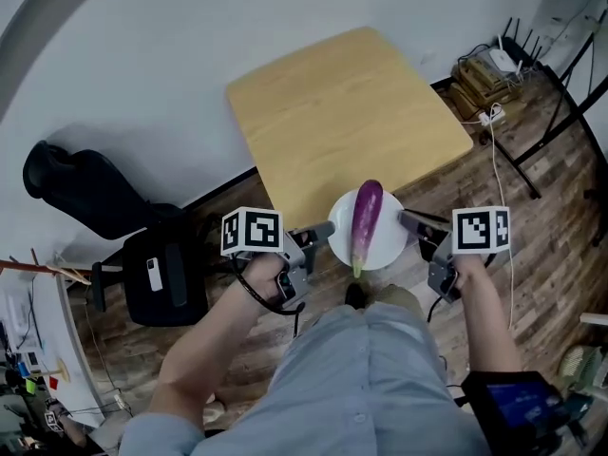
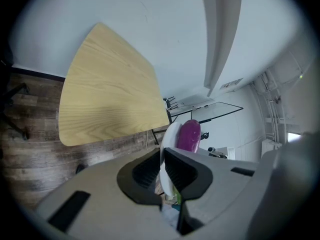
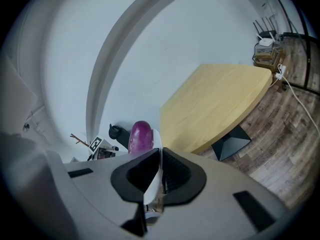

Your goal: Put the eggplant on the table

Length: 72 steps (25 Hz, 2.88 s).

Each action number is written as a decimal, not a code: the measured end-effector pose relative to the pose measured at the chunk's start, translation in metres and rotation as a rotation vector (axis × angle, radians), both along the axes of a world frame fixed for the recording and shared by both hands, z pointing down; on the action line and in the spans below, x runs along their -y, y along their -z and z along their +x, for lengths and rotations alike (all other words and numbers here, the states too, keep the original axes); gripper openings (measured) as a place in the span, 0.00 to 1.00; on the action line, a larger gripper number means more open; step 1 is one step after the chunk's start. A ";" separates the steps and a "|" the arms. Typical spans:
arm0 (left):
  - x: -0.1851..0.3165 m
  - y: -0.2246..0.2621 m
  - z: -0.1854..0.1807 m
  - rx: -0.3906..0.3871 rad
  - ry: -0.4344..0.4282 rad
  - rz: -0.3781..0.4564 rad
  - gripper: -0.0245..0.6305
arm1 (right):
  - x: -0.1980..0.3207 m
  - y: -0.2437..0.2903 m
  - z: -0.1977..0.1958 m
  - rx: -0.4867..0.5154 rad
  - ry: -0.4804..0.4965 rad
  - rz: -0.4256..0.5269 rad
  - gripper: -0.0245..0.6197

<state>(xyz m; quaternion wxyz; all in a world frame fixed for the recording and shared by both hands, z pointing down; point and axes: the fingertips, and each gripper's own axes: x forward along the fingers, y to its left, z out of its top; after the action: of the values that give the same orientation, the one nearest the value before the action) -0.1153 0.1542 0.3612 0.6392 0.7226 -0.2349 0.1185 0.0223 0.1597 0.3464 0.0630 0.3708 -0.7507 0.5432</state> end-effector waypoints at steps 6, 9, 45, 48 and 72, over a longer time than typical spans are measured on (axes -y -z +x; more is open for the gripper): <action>0.028 -0.008 0.001 -0.007 0.003 -0.018 0.09 | 0.027 -0.004 0.000 0.002 -0.006 -0.017 0.07; 0.042 -0.013 0.005 -0.002 0.013 -0.031 0.09 | 0.042 -0.006 0.003 0.016 0.006 -0.027 0.07; 0.225 -0.024 0.079 0.027 0.244 -0.048 0.09 | 0.258 -0.015 0.074 0.047 0.208 -0.050 0.06; 0.238 -0.031 0.076 0.029 0.239 -0.061 0.09 | 0.272 -0.023 0.070 0.060 0.207 -0.059 0.06; 0.251 -0.101 0.044 0.045 0.217 -0.198 0.09 | 0.288 -0.090 0.034 0.020 0.194 -0.147 0.06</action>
<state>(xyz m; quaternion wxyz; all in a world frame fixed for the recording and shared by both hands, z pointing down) -0.0711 -0.0966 0.4620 0.7111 0.6235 -0.3132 0.0874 0.0568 -0.1287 0.4367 0.1348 0.2854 -0.7419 0.5916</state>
